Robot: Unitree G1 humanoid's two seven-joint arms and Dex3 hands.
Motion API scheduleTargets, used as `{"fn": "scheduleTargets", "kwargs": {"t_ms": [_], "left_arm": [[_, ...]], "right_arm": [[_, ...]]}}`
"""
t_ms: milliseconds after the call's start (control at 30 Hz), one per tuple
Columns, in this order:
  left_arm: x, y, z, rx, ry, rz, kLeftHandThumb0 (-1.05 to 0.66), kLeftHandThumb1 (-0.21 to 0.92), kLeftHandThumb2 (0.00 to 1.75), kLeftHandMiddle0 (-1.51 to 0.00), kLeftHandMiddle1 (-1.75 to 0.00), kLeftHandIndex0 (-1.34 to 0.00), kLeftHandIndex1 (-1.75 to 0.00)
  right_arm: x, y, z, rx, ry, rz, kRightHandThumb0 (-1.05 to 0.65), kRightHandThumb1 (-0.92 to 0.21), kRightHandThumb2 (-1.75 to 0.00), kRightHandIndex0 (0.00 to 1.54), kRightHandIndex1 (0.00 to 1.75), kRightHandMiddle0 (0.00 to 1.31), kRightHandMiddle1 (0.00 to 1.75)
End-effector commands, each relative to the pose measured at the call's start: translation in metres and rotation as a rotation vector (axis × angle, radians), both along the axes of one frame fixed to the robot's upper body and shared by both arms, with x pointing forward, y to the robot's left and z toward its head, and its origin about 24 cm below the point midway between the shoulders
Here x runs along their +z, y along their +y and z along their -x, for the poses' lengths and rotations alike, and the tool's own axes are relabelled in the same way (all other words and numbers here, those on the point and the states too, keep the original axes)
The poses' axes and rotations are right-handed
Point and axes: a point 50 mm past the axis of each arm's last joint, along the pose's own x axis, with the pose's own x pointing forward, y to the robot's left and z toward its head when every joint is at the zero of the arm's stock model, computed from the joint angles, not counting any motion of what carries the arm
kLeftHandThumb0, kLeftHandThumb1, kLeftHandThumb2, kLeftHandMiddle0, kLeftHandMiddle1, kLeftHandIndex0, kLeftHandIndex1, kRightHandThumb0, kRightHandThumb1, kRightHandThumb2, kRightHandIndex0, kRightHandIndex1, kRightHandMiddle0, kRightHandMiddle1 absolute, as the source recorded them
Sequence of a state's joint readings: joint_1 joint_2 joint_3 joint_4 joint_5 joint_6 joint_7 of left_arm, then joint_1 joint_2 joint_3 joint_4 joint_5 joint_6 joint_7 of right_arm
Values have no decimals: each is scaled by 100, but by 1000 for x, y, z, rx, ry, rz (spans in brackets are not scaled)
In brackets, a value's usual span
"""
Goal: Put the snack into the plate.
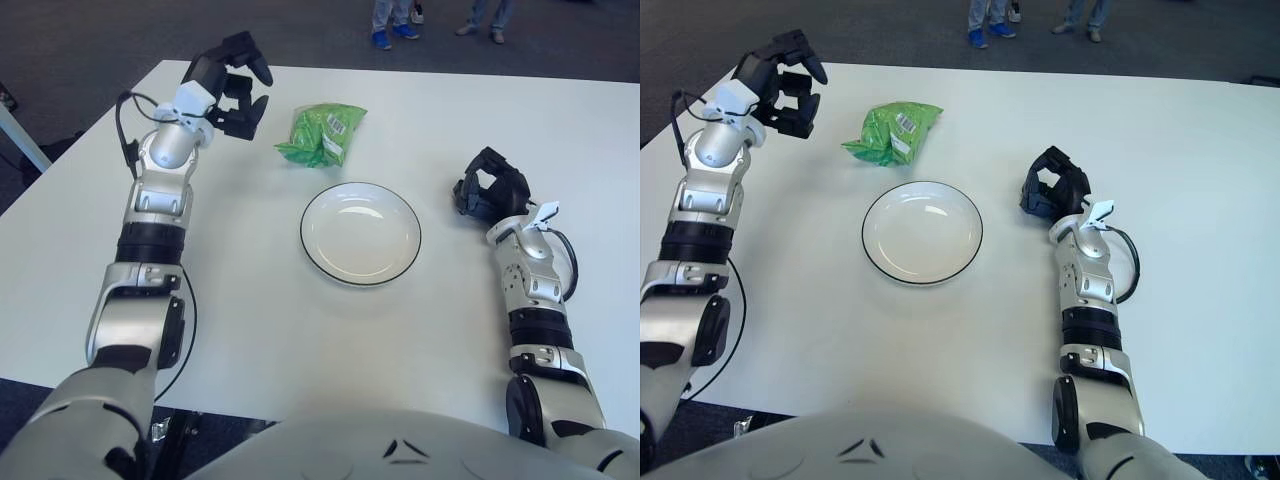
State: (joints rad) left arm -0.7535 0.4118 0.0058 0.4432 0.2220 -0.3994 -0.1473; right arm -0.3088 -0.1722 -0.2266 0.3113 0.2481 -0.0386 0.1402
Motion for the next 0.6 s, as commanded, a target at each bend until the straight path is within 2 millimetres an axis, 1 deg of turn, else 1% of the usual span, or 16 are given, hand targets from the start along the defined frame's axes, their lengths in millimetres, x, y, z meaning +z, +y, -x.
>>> {"fn": "scheduleTargets", "kwargs": {"t_ms": [0, 167, 267, 333, 367, 433, 467, 500, 533, 567], "left_arm": [[14, -4, -4, 32, -98, -112, -47, 34, 129, -126, -175, -59, -175], [19, -10, -6, 29, -164, -313, -48, 34, 129, -127, -175, -60, -175], [22, -13, -9, 27, -207, -456, -48, 34, 129, -124, -175, -60, -175], [23, -15, -12, 21, -235, -541, -47, 37, 125, -116, -175, -57, -175], [23, -15, -12, 19, -242, -557, -46, 39, 123, -110, -175, -56, -175], [23, -17, -14, 13, -269, -607, -45, 41, 120, -103, -175, -54, -175], [24, -18, -15, 9, -285, -638, -45, 42, 119, -97, -174, -53, -175], [23, -22, -17, 5, -295, -678, -44, 44, 116, -89, -174, -51, -175], [22, -23, -19, 3, -301, -703, -29, 40, 121, -80, -171, -46, -175], [21, -25, -21, -3, -305, -728, -23, 39, 122, -77, -169, -45, -175]], "right_arm": [[-32, 3, 13, -5, 131, -34, -47, -35, -128, 130, 175, 59, 175], [-32, 3, 13, -3, 136, -37, -47, -35, -128, 130, 175, 59, 175], [-32, 3, 13, -2, 140, -43, -47, -36, -127, 130, 175, 59, 175], [-32, 3, 13, -1, 140, -46, -47, -36, -127, 130, 175, 58, 175], [-32, 4, 14, -1, 140, -47, -47, -36, -127, 130, 175, 58, 175], [-32, 4, 14, 0, 139, -48, -47, -36, -127, 130, 175, 58, 175], [-32, 4, 14, 1, 138, -49, -47, -36, -127, 130, 175, 58, 175], [-32, 4, 14, 2, 137, -50, -47, -36, -127, 130, 175, 58, 175], [-32, 4, 14, 3, 137, -51, -47, -36, -127, 130, 175, 58, 175], [-32, 4, 14, 4, 137, -51, -47, -36, -127, 130, 175, 58, 175]]}}
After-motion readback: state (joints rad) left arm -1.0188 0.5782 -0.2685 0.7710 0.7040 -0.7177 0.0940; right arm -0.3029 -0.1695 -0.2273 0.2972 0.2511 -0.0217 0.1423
